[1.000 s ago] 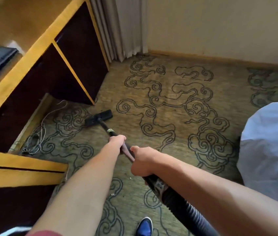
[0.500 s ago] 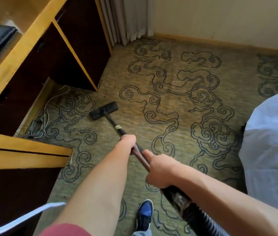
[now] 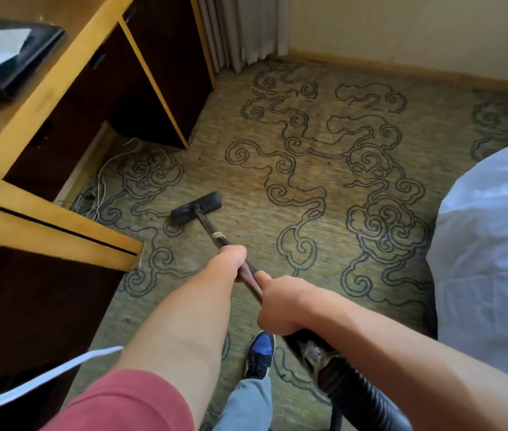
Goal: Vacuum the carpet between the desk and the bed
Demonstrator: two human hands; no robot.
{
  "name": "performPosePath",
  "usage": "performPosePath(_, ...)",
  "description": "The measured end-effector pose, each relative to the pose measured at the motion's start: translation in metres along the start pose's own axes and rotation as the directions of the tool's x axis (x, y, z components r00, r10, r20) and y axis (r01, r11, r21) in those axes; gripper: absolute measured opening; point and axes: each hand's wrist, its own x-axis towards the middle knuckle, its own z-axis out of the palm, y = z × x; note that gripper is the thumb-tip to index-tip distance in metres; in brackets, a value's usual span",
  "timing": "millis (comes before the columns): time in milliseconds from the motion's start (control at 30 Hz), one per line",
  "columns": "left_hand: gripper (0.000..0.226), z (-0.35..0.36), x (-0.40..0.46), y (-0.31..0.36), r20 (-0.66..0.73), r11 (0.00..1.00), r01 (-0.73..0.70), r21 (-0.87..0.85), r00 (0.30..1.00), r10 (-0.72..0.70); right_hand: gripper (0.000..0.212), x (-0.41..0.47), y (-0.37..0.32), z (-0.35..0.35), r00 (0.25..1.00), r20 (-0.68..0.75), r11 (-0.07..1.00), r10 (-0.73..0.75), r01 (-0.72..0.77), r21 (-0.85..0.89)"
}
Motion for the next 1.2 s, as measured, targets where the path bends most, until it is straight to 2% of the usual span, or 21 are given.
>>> performPosePath(133, 0.031, 0.021, -0.026, -0.039, 0.102, 0.996, 0.024, 0.08, 0.994, -0.032, 0.053, -0.032, 0.014, 0.037, 1.0, -0.004, 1.0, 0.022, -0.023, -0.018)
performPosePath(200, 0.035, 0.033, -0.036, -0.058, 0.109, 0.998, 0.014, 0.068, 0.994, -0.021, 0.047, -0.048, 0.02, 0.052, 1.0, -0.005, 0.999, 0.026, -0.026, -0.038)
performPosePath(367, 0.036, 0.069, -0.069, -0.118, 0.152, 0.999, -0.015, 0.051, 0.988, 0.007, 0.054, -0.102, 0.033, 0.103, 0.999, 0.014, 0.994, 0.036, -0.034, -0.104)
performPosePath(500, 0.025, 0.1, -0.092, -0.161, 0.181, 0.996, -0.069, 0.049, 0.982, 0.059, 0.049, -0.139, 0.05, 0.144, 0.999, -0.008, 0.991, 0.042, -0.043, -0.126)
performPosePath(600, 0.036, 0.121, -0.113, -0.189, 0.238, 0.99, -0.107, 0.094, 0.968, 0.082, 0.045, -0.161, 0.066, 0.172, 0.998, -0.021, 0.993, 0.057, -0.059, -0.099)
performPosePath(733, 0.032, 0.154, -0.14, -0.22, 0.232, 0.978, -0.156, 0.14, 0.965, 0.121, 0.057, -0.192, 0.091, 0.203, 0.996, 0.013, 0.994, 0.092, -0.091, -0.06)
performPosePath(833, 0.033, 0.178, -0.162, -0.24, 0.241, 0.965, -0.149, 0.216, 0.966, 0.095, 0.064, -0.217, 0.108, 0.224, 0.994, 0.027, 0.991, 0.11, -0.108, -0.078)
performPosePath(1000, 0.028, 0.196, -0.191, -0.254, 0.289, 0.982, -0.087, 0.167, 0.957, 0.036, 0.062, -0.256, 0.12, 0.229, 0.99, 0.06, 0.988, 0.13, -0.124, -0.089)
performPosePath(1200, 0.023, 0.198, -0.222, -0.264, 0.379, 0.999, -0.006, 0.04, 0.925, -0.01, 0.075, -0.293, 0.109, 0.214, 0.981, 0.12, 0.971, 0.152, -0.125, -0.205)
